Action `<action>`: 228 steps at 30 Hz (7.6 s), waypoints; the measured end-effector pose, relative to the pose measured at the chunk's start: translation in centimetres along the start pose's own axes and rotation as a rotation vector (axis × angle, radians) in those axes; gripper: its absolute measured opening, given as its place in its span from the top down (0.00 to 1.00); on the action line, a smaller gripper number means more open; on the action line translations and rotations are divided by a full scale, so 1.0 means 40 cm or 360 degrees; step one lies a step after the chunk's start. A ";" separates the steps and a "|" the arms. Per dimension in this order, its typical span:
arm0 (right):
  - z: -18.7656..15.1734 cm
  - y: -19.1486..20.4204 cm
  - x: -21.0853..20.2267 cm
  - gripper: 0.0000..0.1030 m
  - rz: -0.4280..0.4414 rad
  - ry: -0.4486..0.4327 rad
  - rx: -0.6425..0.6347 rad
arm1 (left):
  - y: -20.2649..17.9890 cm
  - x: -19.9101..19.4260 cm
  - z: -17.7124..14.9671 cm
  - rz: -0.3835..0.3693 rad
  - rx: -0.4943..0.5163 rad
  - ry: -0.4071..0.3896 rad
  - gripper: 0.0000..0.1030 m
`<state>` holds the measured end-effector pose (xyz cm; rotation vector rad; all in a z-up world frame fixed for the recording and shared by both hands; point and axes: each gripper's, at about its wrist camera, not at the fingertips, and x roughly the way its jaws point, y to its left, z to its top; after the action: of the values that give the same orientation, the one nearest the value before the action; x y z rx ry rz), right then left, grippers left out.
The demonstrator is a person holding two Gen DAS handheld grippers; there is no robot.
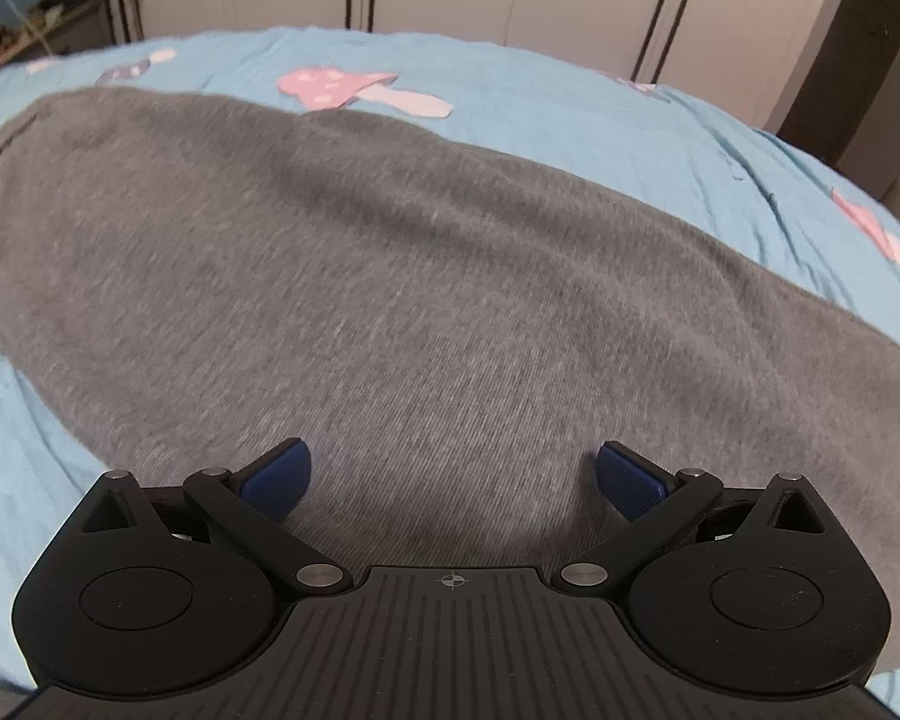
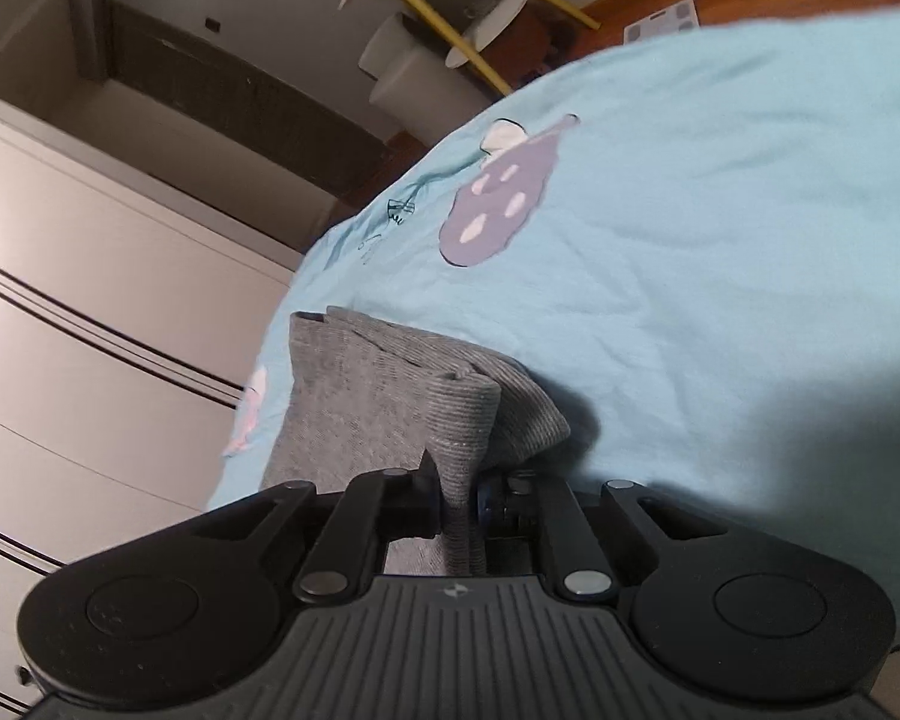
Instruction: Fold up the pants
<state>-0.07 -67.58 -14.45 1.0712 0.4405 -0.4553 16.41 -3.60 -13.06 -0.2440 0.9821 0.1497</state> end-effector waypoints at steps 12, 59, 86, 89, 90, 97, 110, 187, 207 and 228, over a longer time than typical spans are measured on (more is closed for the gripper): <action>-0.403 0.733 -0.030 0.91 0.0631 0.0298 -0.1498 | 0.257 -0.173 0.046 -0.0200 -0.0423 -0.0161 0.00; -0.505 0.296 -0.038 0.09 0.0558 0.0697 -0.0145 | 0.028 -0.021 -0.003 -0.0436 0.0172 0.0180 0.01; -0.501 0.283 -0.041 0.88 0.0489 0.0512 -0.0196 | 0.026 -0.113 -0.035 -0.0452 0.0311 -0.0170 0.84; -0.510 0.262 -0.011 0.86 0.0263 0.0594 -0.0211 | 0.036 -0.039 -0.023 -0.0386 0.0187 0.0109 0.84; -0.518 0.249 0.008 0.87 0.0210 0.0640 -0.0187 | 0.048 -0.029 -0.020 -0.0402 0.0134 0.0137 0.84; -0.506 0.263 -0.027 0.84 0.0382 0.0568 -0.0212 | 0.016 -0.089 -0.040 -0.0303 0.0303 -0.0061 0.83; -0.457 0.263 -0.157 0.47 0.0280 0.0549 -0.0402 | 0.158 -0.134 0.021 -0.0249 0.0018 -0.0096 0.30; -0.603 0.422 0.005 0.11 0.0429 0.0513 -0.1077 | 0.944 0.024 0.129 -0.0634 -0.1131 -0.0365 0.01; -0.628 0.436 0.003 0.04 0.0420 0.0484 -0.1214 | 0.955 0.156 0.205 -0.0619 -0.1124 -0.0410 0.26; -0.552 0.400 0.000 0.04 0.0502 0.0527 -0.0770 | 0.732 -0.139 0.302 -0.0611 -0.0624 -0.0752 0.57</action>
<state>6.14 -41.16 -11.89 0.7231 0.6237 0.1140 16.21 27.78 -5.99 -0.7165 0.4165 0.0416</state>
